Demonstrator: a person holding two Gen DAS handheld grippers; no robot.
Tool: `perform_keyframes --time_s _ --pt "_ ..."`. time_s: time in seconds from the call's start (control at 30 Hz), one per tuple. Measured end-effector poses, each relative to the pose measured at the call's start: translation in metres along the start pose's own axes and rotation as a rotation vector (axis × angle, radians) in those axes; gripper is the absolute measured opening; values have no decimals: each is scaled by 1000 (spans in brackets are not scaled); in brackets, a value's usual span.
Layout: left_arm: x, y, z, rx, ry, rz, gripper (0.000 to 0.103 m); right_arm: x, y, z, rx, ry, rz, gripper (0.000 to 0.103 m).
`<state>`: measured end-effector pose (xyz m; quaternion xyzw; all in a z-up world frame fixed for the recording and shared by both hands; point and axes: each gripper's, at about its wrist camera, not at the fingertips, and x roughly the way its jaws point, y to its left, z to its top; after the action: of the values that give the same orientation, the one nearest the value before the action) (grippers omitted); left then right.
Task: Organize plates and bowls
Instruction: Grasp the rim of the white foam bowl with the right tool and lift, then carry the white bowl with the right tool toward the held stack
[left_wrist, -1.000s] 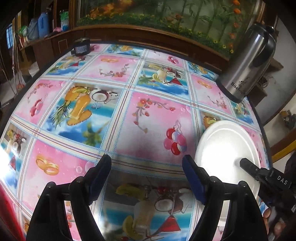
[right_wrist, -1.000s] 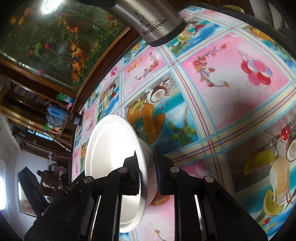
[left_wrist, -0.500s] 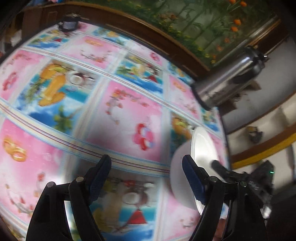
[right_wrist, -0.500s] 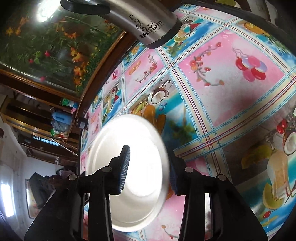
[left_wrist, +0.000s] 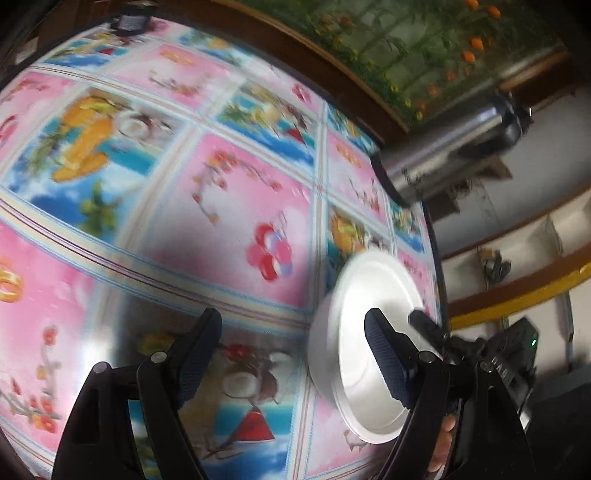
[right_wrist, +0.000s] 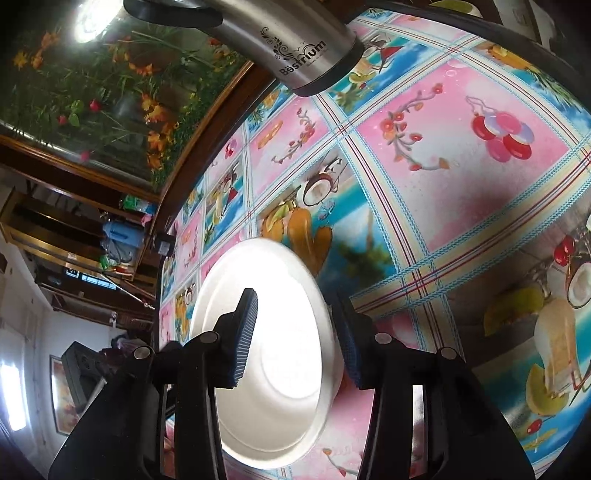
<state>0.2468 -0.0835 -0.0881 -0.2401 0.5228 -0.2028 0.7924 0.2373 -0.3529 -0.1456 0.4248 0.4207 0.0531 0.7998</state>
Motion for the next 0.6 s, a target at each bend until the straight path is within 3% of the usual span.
perform_keyframes --time_s 0.2,0.37,0.6 --pt "13 -15 -11 67 30 28 80 1 3 -1 -5 36 -22 43" --pt "9 -24 -14 100 0 43 80 -4 1 0 -2 38 -63 43" --pt "6 -27 -17 120 -37 73 74 1 -1 -3 26 116 -39 43"
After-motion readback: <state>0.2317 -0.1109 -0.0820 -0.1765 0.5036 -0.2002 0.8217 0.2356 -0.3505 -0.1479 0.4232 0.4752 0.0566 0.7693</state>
